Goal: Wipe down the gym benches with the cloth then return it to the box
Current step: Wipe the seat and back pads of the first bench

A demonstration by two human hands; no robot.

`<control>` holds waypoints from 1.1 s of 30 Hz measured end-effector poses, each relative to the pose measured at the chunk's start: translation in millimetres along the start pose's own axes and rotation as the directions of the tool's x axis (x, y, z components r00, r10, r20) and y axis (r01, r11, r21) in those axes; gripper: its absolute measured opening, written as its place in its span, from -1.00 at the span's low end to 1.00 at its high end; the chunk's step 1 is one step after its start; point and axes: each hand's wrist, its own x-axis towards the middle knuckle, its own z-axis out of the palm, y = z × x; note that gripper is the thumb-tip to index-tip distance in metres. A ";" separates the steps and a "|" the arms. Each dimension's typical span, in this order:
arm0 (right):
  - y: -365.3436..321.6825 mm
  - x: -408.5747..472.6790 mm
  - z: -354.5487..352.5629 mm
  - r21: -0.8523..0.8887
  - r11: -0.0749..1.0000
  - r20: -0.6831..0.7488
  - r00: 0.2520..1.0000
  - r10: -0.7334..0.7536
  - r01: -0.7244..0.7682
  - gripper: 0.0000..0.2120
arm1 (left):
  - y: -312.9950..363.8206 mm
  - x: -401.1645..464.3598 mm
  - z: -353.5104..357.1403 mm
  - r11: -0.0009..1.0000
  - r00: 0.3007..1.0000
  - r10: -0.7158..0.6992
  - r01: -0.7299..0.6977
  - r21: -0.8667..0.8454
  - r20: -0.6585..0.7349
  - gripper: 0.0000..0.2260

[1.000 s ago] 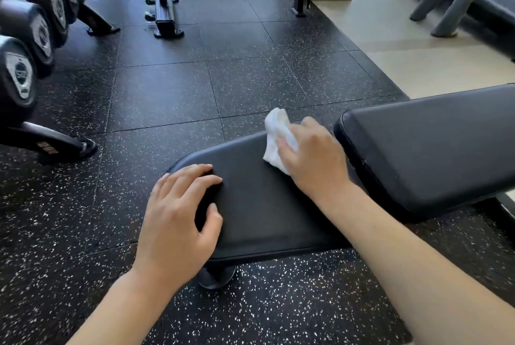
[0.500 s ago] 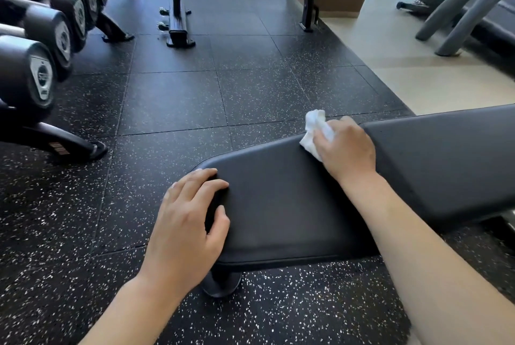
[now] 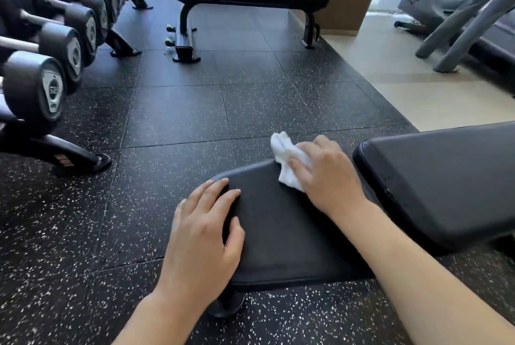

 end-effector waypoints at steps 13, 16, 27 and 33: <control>-44.1 -19.9 23.8 0.219 0.961 -0.083 0.984 -0.155 0.170 -0.65 | 22.0 7.6 22.7 0.977 0.985 -0.128 0.146 0.153 -0.119 -0.55; -44.7 -30.4 15.8 0.242 0.964 -0.053 0.994 -0.096 0.106 -0.68 | 29.7 5.9 19.0 0.964 0.979 -0.189 0.199 0.176 -0.072 -0.52; -51.5 -33.1 -46.2 0.139 0.988 0.403 0.915 0.001 -0.062 -0.67 | 59.7 36.2 -26.1 0.884 0.890 -0.347 0.203 0.422 0.297 -0.50; 36.8 7.0 -52.9 -0.024 0.993 0.437 0.892 0.118 -0.119 -0.43 | 73.3 56.7 2.9 0.883 0.910 -0.362 0.264 0.388 0.204 -0.49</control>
